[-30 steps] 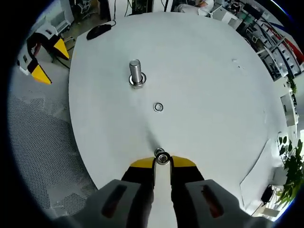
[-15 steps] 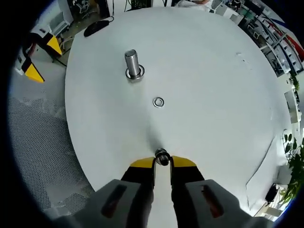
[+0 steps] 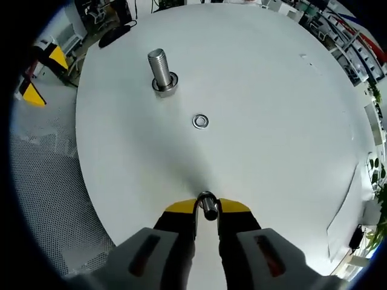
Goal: Place the washer onto the threaded stud by aligning its center hole with the stud, sliding it down to the base, and recovering from edge contact or off-axis alignment until the washer reaches the visible bottom stop.
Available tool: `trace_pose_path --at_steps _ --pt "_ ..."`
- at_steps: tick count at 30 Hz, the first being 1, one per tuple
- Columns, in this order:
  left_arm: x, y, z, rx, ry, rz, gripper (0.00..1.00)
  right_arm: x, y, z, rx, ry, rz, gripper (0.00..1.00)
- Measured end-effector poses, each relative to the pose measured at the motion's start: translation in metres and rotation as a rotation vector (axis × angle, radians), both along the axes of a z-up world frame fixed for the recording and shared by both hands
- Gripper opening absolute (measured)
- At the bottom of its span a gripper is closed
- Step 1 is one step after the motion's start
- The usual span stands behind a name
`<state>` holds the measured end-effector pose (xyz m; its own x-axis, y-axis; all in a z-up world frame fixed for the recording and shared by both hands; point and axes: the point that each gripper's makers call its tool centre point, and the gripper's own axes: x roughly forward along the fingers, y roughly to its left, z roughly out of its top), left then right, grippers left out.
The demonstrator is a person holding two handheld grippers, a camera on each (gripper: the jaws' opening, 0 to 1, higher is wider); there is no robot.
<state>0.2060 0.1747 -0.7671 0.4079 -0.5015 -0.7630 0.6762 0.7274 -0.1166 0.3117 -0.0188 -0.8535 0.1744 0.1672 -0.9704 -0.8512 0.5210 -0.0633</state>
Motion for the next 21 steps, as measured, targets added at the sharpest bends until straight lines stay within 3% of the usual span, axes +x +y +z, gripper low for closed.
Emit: trace_pose_path --at_steps 9,21 --pt "0.002 0.000 0.002 -0.005 -0.007 0.004 0.29 0.001 -0.006 0.008 0.013 -0.034 -0.042 0.22" --pt "0.000 -0.003 0.003 -0.003 -0.013 -0.015 0.28 -0.022 -0.006 0.033 0.047 -0.074 -0.082 0.26"
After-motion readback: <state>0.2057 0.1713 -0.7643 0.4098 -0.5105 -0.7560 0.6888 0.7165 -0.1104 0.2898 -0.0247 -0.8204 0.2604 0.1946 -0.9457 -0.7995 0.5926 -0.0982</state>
